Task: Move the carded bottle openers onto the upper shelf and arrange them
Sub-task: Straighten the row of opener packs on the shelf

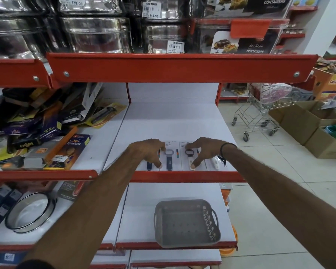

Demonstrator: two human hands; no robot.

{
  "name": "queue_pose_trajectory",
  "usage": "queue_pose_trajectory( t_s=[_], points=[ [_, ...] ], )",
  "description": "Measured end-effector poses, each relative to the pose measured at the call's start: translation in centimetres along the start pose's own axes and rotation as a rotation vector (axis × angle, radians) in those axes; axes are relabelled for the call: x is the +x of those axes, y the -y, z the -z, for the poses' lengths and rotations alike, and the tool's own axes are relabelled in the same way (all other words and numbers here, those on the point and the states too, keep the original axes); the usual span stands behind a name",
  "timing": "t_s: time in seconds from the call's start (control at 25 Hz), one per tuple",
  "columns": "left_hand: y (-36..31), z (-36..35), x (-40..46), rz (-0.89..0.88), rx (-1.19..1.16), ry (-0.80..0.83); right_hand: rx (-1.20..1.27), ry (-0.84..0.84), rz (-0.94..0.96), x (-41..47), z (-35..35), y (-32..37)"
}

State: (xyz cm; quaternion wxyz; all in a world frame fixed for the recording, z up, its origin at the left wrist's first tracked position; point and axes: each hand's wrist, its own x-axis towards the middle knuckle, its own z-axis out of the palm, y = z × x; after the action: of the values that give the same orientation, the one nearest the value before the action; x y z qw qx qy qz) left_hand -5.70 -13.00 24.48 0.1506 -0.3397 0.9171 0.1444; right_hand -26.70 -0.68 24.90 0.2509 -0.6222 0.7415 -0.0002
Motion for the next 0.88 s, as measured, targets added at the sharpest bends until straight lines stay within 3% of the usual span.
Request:
queue_pose_trajectory(
  t_s=[0.28, 0.48, 0.68, 0.88],
  points=[
    [-0.3, 0.1, -0.1, 0.013, 0.018, 0.016, -0.008, 0.006, 0.011, 0.4, -0.1, 0.6],
    [-1.7, 1.3, 0.0, 0.032, 0.13, 0.133, 0.063, -0.065, -0.013, -0.4, 1.0, 0.4],
    [-4.1, 1.2, 0.7, -0.076, 0.044, 0.005, -0.002, -0.084, -0.084, -3.3, 3.1, -3.0],
    [-5.4, -0.2, 1.2, -0.117, 0.058, 0.021, -0.144, 0.008, -0.11, -4.3, 2.0, -4.9]
  ],
)
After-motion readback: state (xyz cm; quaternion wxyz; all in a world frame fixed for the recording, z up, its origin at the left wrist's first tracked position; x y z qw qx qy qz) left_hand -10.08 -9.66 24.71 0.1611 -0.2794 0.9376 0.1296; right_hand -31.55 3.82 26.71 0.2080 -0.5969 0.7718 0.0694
